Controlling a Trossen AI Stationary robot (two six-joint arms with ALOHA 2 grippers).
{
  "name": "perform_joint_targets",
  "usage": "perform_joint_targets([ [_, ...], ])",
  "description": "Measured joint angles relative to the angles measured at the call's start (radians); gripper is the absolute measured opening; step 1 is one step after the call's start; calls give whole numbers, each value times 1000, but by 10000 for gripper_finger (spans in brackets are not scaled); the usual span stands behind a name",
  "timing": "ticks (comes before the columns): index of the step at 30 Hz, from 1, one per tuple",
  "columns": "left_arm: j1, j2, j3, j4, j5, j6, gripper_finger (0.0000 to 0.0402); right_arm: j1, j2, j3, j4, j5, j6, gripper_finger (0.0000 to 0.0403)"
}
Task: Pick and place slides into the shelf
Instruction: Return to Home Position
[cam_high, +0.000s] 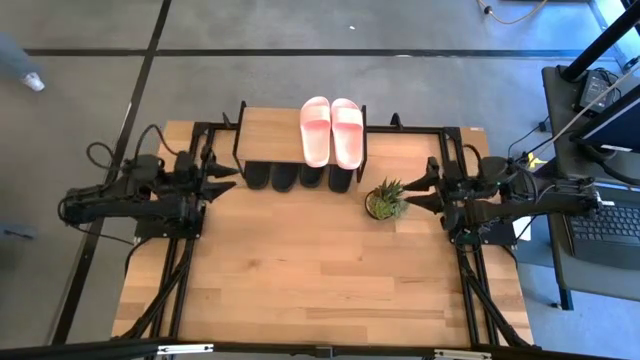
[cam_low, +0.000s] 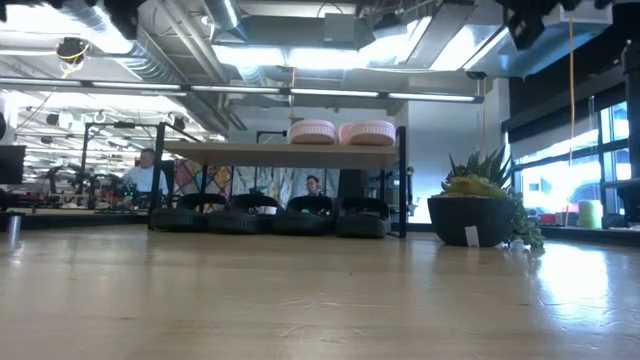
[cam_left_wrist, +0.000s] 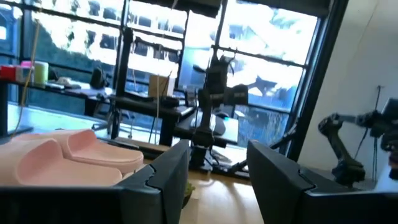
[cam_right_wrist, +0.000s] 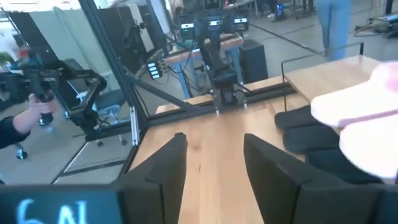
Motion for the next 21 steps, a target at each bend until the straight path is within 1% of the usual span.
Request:
perform_joint_targets([
  [5,0,-164,-89,-4,-36,-22,156,0,-108,-110,51,0,26,161],
  [7,0,-211,-119,-1,-40,-25,156,0,-154,-152,84,0,27,161],
  [13,1,-193,-137,-29,-47,-36,156,0,-281,-244,129,-1,26,161],
  [15,1,-207,-151,-50,-47,-37,156,0,-321,-269,140,0,25,161],
  [18,1,-208,-164,-21,-48,-38,156,0,-379,-305,149,-1,23,161],
  [21,1,-207,-218,6,-51,-62,156,0,-435,-346,169,0,24,161],
])
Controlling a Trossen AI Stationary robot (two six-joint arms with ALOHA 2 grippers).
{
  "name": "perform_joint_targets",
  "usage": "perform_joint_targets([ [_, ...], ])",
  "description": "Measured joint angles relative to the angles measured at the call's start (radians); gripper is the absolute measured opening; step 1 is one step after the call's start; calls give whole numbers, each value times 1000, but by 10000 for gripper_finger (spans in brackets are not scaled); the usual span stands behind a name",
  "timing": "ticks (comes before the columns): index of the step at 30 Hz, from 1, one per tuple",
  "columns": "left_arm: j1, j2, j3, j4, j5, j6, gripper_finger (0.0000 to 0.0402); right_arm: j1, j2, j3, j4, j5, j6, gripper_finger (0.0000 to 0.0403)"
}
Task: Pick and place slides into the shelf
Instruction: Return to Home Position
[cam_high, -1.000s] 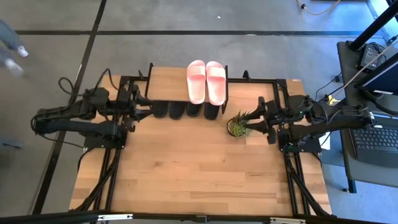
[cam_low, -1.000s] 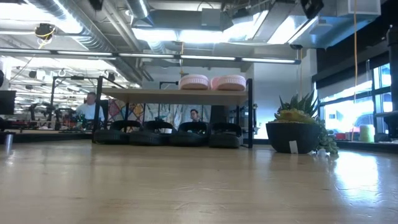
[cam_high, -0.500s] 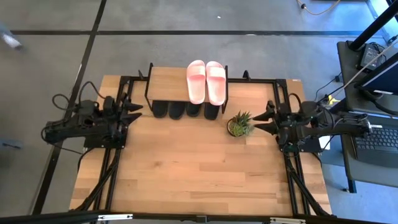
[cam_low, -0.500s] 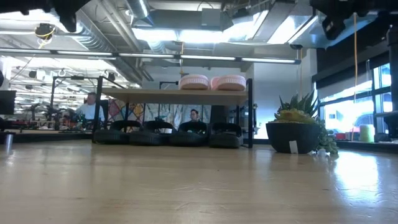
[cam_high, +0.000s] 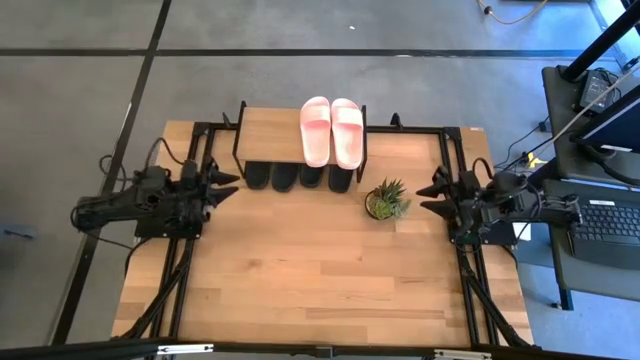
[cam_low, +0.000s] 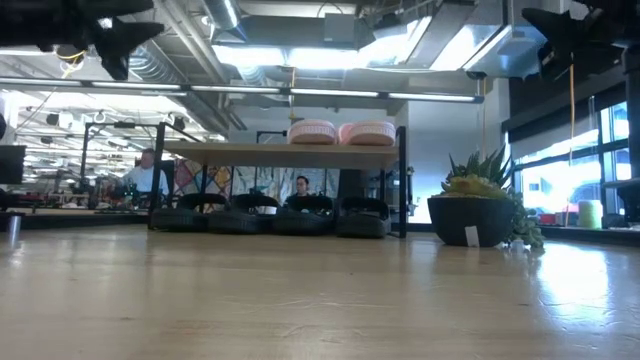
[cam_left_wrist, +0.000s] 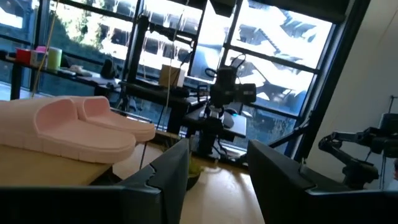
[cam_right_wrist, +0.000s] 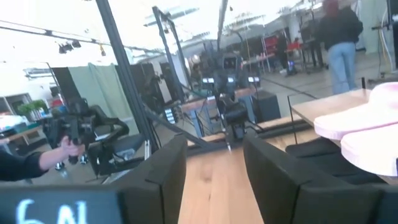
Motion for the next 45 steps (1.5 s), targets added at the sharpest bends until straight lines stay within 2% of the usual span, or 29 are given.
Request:
perform_joint_targets([
  [4,0,0,-79,103,-1,-28,156,0,-51,-43,30,0,2,161],
  [16,0,0,-225,230,-23,-103,156,0,-49,-145,161,-29,27,161],
  [23,0,0,-224,224,-28,-99,156,0,-49,-244,327,-52,26,161],
  [30,0,4,-224,196,-27,-92,156,0,-47,-248,348,-70,23,161],
  [34,0,4,-224,197,-27,-44,156,0,-47,-248,326,-70,26,161],
  [45,0,4,-224,199,-27,-45,156,0,-47,-248,215,-69,26,161],
])
